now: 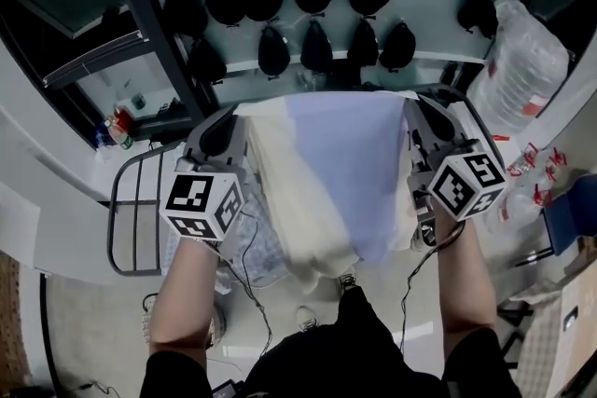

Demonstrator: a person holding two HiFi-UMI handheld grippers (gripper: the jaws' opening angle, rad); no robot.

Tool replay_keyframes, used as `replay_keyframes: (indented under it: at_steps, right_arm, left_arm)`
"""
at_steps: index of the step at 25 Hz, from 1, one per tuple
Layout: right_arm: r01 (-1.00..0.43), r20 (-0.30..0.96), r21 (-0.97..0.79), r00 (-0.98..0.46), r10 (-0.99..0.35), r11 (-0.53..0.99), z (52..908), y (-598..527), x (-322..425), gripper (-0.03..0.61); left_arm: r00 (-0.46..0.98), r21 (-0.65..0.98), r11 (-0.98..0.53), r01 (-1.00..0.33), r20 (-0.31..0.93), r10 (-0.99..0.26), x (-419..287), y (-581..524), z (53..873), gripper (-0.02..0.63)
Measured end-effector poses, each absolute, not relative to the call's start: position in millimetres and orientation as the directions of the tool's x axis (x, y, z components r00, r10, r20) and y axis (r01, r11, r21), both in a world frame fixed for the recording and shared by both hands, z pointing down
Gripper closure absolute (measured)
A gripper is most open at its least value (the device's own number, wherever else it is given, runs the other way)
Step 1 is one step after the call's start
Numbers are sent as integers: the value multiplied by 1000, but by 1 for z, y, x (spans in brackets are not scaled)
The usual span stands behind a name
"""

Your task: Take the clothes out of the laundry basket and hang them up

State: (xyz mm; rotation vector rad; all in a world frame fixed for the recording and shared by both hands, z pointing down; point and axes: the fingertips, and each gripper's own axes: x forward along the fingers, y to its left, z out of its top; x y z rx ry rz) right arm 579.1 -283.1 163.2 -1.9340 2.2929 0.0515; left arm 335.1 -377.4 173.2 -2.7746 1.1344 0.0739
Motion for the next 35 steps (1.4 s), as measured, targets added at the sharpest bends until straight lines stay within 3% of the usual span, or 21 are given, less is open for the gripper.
replay_keyframes:
  at_steps: [15,35]
  right_arm:
    - [-941,-74,-116,-310,-948,317,209,-443,619,566]
    - [-918,222,-205,-383,-897,341,378,-540,625,566]
  left_arm:
    - [582,-89,-579,-811,-18,-813,363,-505,215,606]
    - [484,-71,-519,-852,276,-831,390,-582,386,606]
